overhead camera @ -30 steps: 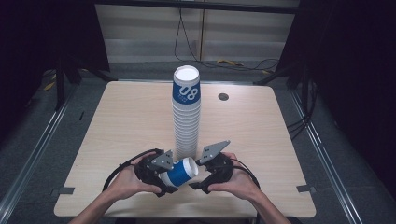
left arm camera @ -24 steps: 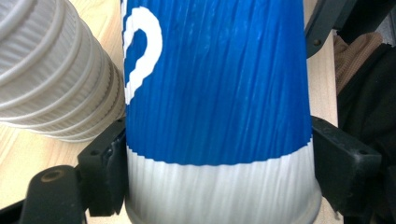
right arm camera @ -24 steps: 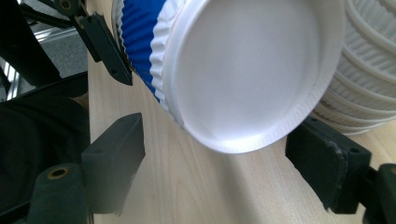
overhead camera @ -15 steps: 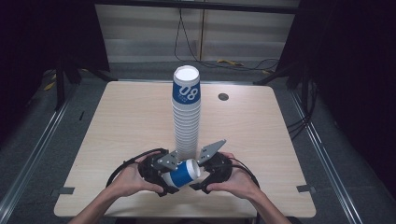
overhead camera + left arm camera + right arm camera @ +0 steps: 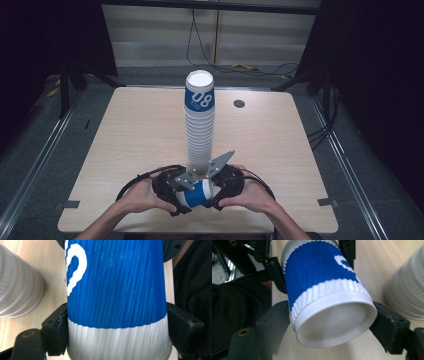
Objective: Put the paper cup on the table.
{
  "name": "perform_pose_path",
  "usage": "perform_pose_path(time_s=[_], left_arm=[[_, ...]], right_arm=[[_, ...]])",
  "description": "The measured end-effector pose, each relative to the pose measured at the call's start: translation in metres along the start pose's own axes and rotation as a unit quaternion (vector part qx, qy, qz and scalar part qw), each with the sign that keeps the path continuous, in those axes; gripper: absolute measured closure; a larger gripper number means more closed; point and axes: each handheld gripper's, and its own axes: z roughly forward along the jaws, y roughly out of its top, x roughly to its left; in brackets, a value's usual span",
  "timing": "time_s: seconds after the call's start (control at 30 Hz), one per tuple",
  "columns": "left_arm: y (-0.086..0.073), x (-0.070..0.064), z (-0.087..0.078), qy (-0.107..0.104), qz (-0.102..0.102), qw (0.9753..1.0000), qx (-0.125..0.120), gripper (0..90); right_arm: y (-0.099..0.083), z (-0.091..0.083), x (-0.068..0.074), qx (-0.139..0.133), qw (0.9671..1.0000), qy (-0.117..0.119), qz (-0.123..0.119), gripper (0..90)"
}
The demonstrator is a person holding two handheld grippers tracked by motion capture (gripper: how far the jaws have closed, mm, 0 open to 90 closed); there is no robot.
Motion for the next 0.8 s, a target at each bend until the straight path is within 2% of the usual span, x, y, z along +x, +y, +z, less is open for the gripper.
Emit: perform_pose_path(time_s=[0.07, 0.1, 0.23, 0.47, 0.6, 0.63, 0.8], left_arm=[[0.0002, -0.0004, 0.0002, -0.003, 0.003, 1.0, 0.001, 17.8], [0.0, -0.0007, 0.001, -0.001, 0.004, 1.0, 0.0, 17.8], [0.0003, -0.0012, 0.0026, -0.003, 0.004, 1.0, 0.008, 17.7], [0.002, -0.0018, 0.0052, -0.006, 0.008, 0.9999, 0.0, 17.7], [0.0012, -0.0023, 0.0046, -0.007, 0.012, 0.9999, -0.001, 17.7], [-0.0002, -0.0022, 0.0029, -0.007, 0.021, 0.9997, -0.005, 17.6], [-0.0034, -0.0029, 0.002, -0.003, 0.027, 0.9995, -0.013, 16.6]], right_arm=[[0.0007, 0.0011, 0.0014, 0.003, 1.0, 0.007, -0.002, 21.8], [0.001, 0.0016, 0.0011, 0.003, 0.9999, 0.008, -0.01, 21.8], [0.0012, 0.003, 0.0018, 0.005, 0.9999, 0.01, -0.006, 21.0], [0.0004, 0.0055, 0.0019, 0.008, 0.9998, 0.015, 0.003, 23.9], [0.0001, 0.0056, 0.0016, 0.006, 0.9997, 0.024, -0.005, 25.6], [0.0, 0.0049, 0.0021, 0.004, 0.9997, 0.024, -0.006, 26.0], [0.0005, 0.0039, 0.0036, 0.002, 0.9997, 0.021, -0.012, 27.3]])
